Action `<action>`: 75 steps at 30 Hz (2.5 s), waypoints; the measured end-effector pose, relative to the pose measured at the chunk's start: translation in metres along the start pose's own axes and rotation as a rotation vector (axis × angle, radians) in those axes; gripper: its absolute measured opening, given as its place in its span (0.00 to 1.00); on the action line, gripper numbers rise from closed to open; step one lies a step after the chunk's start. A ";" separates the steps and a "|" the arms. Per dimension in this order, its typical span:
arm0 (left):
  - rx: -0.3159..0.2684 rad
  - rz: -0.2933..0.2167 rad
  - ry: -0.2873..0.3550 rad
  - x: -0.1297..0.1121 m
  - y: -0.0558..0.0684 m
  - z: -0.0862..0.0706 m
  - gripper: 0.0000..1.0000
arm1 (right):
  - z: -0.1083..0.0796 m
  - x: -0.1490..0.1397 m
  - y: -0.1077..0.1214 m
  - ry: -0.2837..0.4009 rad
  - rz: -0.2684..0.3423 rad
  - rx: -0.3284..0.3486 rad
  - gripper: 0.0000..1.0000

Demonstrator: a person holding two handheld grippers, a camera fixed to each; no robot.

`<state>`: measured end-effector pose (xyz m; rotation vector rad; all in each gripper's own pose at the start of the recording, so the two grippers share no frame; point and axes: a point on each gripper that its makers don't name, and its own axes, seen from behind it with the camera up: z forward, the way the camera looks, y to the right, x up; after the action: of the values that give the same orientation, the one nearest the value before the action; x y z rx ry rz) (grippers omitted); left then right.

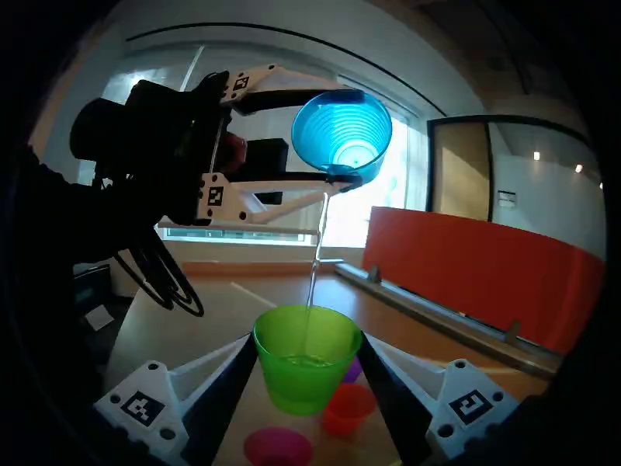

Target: Pour water

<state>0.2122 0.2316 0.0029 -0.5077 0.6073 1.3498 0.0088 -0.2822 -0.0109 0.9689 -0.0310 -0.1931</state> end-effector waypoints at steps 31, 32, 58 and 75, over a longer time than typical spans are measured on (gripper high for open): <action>0.033 0.143 0.010 0.005 -0.012 0.004 0.87 | -0.001 0.002 0.002 0.001 -0.004 -0.002 0.92; 0.034 0.144 0.012 0.005 -0.012 0.004 0.87 | -0.001 0.002 0.002 0.001 -0.004 -0.002 0.92; 0.043 0.163 0.016 0.007 -0.016 0.003 0.87 | -0.001 0.002 0.004 0.006 -0.002 -0.005 0.92; 0.031 0.003 -0.013 -0.009 -0.011 0.004 0.87 | -0.002 0.003 0.003 0.006 -0.001 -0.008 0.92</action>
<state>0.2221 0.2259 0.0117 -0.4726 0.6173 1.3436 0.0121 -0.2791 -0.0097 0.9611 -0.0248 -0.1909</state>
